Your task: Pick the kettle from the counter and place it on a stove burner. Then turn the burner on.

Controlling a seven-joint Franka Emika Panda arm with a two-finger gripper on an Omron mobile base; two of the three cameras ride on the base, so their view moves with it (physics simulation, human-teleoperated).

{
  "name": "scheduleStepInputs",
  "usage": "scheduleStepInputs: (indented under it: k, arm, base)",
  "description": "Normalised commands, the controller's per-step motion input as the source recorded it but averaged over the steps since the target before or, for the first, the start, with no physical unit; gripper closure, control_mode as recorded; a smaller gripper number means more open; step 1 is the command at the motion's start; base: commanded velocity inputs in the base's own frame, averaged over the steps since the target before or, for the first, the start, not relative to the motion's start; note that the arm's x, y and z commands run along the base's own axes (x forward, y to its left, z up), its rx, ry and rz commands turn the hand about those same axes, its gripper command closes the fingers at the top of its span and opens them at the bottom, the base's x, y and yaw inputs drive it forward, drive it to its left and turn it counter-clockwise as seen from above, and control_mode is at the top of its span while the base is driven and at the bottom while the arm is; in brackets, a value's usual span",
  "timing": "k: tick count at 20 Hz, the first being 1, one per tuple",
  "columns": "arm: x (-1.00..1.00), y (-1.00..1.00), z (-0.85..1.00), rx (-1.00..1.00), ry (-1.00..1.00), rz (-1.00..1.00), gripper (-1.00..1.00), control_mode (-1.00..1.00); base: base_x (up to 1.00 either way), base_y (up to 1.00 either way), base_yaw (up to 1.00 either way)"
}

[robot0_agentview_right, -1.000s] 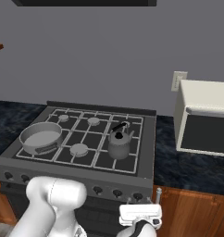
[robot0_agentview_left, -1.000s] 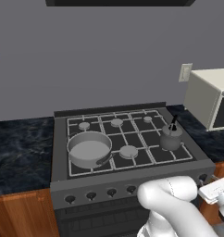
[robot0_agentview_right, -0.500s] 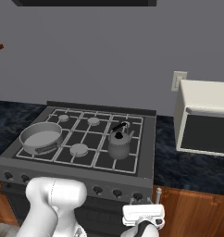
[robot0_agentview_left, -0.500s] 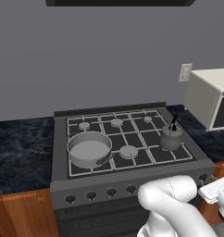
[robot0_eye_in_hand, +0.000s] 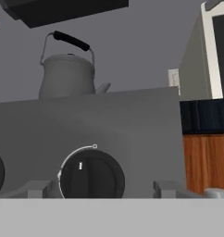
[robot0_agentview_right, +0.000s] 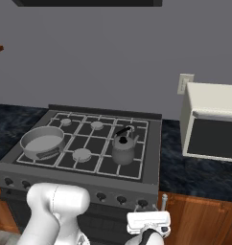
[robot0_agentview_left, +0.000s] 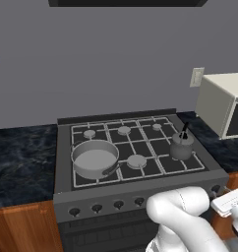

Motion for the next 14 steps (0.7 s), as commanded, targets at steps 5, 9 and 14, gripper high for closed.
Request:
scheduleStepInputs:
  k: [5,9,14]
  arm:
    - [0.0,0.07,0.03,0.0,0.0,-0.01,-1.0,-1.0]
    - [-0.07,0.0,0.25,0.0,0.0,-0.03,-1.0,-1.0]
    - [-0.17,0.0,0.27,0.0,0.0,-0.04,-1.0,-1.0]
  base:
    - [0.0,0.0,0.0]
    - [0.0,0.0,0.0]
    - [0.0,0.0,0.0]
